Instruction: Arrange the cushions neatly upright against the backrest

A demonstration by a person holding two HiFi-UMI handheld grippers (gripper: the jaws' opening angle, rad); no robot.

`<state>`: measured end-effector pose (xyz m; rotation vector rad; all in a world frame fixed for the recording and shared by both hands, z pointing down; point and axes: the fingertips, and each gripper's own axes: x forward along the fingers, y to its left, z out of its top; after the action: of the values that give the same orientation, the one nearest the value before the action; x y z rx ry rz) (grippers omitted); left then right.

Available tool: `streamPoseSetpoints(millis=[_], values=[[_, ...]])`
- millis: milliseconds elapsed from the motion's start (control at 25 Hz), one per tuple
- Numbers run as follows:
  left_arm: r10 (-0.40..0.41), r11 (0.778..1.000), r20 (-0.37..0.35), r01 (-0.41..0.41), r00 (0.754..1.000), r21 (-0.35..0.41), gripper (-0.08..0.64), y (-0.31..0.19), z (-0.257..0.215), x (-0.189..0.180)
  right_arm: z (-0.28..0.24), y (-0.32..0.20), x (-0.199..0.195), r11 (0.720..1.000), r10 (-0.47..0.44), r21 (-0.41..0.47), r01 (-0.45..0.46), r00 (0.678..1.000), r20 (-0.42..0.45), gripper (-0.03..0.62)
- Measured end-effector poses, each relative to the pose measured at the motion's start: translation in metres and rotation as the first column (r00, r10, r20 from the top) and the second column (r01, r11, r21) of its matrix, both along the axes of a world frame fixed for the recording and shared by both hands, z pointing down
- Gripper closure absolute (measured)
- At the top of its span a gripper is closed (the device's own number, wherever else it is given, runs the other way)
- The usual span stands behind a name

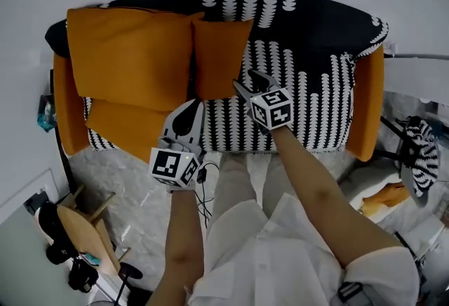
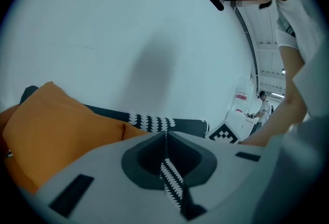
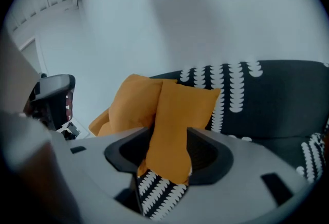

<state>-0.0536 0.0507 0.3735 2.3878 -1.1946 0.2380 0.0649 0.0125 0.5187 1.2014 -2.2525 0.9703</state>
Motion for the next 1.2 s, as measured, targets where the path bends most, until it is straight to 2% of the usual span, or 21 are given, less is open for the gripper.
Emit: streamPoseSetpoints(millis=[320,640,720,1200], values=[[-0.023,0.999,-0.008,0.023,1.0,-0.033,0.537,-0.019,0.032,-0.004,0.062,-0.026,-0.005,0.987,0.09,-0.135,-0.086,0.996,0.026,0.356],[-0.029,0.997,-0.012,0.028,1.0,-0.069,0.537,-0.018,0.049,-0.005,0.081,-0.046,-0.015,0.984,0.098,-0.153,-0.093,0.995,0.025,0.351],[-0.028,0.997,-0.012,0.027,1.0,-0.076,0.537,-0.018,0.05,-0.003,0.085,-0.048,-0.016,0.985,0.092,-0.15,-0.09,0.996,0.006,0.365],[0.005,0.996,-0.001,-0.005,1.0,-0.09,0.537,-0.008,0.052,0.014,0.08,-0.044,-0.019,0.992,-0.011,-0.13,-0.004,0.993,-0.115,0.553]])
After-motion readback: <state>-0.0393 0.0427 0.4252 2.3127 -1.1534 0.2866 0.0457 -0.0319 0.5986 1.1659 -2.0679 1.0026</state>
